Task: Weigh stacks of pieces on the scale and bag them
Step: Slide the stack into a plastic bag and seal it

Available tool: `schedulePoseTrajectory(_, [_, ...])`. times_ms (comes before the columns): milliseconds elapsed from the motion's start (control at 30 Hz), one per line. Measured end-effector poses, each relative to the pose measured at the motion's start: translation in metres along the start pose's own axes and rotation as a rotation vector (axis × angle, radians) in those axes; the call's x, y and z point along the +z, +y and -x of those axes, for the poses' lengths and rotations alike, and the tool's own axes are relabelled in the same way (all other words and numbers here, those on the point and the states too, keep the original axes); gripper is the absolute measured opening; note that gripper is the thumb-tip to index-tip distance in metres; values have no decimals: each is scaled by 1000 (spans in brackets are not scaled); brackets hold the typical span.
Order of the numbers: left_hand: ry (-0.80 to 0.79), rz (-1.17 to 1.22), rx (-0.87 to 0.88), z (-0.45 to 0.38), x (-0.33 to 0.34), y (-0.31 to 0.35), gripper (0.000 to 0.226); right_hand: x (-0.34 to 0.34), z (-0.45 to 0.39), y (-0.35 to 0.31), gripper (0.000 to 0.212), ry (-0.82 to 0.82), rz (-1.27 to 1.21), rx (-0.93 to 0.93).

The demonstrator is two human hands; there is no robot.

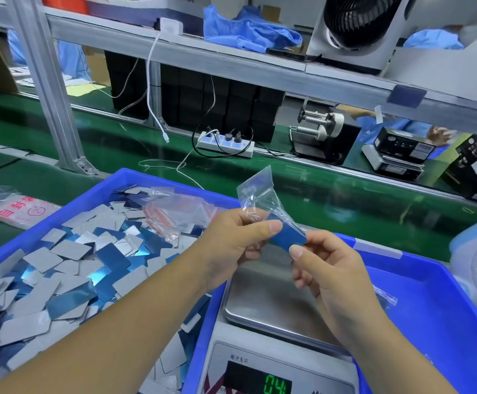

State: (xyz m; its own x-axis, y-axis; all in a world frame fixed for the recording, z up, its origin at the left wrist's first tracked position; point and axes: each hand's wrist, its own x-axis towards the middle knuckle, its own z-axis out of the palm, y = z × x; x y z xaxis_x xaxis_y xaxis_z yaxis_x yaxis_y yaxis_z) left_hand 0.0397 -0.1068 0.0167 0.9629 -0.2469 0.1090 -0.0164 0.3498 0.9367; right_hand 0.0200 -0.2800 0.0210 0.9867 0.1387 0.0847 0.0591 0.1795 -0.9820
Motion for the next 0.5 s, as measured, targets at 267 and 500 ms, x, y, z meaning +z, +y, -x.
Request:
schedulePoseTrajectory(267, [-61, -34, -45, 2, 2, -9, 18, 5, 4, -1, 24, 33, -112, -6])
schedulePoseTrajectory(500, [-39, 3, -39, 2, 11, -11, 16, 2, 0, -2, 33, 7, -155, 56])
